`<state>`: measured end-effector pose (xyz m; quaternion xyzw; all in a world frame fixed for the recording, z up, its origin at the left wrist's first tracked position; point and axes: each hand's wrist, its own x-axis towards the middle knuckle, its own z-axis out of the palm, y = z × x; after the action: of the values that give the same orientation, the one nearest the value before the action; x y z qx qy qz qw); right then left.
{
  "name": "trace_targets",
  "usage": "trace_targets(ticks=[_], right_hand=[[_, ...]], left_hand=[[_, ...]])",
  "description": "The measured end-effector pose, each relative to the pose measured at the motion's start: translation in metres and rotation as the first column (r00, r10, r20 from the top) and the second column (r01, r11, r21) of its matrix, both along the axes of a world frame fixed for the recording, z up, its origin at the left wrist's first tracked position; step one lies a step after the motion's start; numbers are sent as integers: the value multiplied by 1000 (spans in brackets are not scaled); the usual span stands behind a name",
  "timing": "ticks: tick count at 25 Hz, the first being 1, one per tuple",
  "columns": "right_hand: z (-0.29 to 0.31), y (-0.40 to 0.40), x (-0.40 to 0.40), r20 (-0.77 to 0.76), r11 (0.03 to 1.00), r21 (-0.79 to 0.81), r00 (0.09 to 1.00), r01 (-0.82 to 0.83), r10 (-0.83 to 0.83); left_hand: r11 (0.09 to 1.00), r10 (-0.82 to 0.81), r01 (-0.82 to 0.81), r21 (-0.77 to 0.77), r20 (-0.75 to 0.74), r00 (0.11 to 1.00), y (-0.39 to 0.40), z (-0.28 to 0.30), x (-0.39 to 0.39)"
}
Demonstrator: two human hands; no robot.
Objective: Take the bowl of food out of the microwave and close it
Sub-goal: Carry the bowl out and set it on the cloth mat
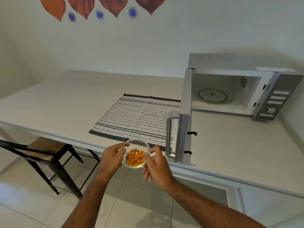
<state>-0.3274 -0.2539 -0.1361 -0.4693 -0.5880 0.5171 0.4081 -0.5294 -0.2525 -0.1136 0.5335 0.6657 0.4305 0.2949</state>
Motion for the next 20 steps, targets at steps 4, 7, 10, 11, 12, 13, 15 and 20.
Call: trace_targets(ticks=[4,7,10,11,12,13,15,20], right_hand=[[2,40,-40,-16,998,-23,998,54,-55],[3,72,-55,0,992,-20,992,128,-128],[7,99,-62,42,979,-33,979,202,-200],[8,107,-64,56,976,-40,975,216,-213],[9,115,-65,67,974,-46,974,220,-217],[11,122,-66,74,974,-54,974,220,-216],[12,134,-68,78,970,-75,971,233,-227],[11,152,-75,124,958,-72,955,279,-269]], left_hand=[[1000,-20,20,17,8,1000,41,6,-35],[1000,-25,25,-3,-2,1000,75,10,-43],[999,-34,34,-20,-24,999,106,11,-39],[999,-40,40,-28,9,999,117,11,-39],[998,-42,43,-37,32,999,127,10,-38],[998,-37,38,-48,32,999,137,11,-36],[997,-23,23,-75,3,1000,152,11,-32],[990,-41,32,-140,-60,997,183,10,-31]])
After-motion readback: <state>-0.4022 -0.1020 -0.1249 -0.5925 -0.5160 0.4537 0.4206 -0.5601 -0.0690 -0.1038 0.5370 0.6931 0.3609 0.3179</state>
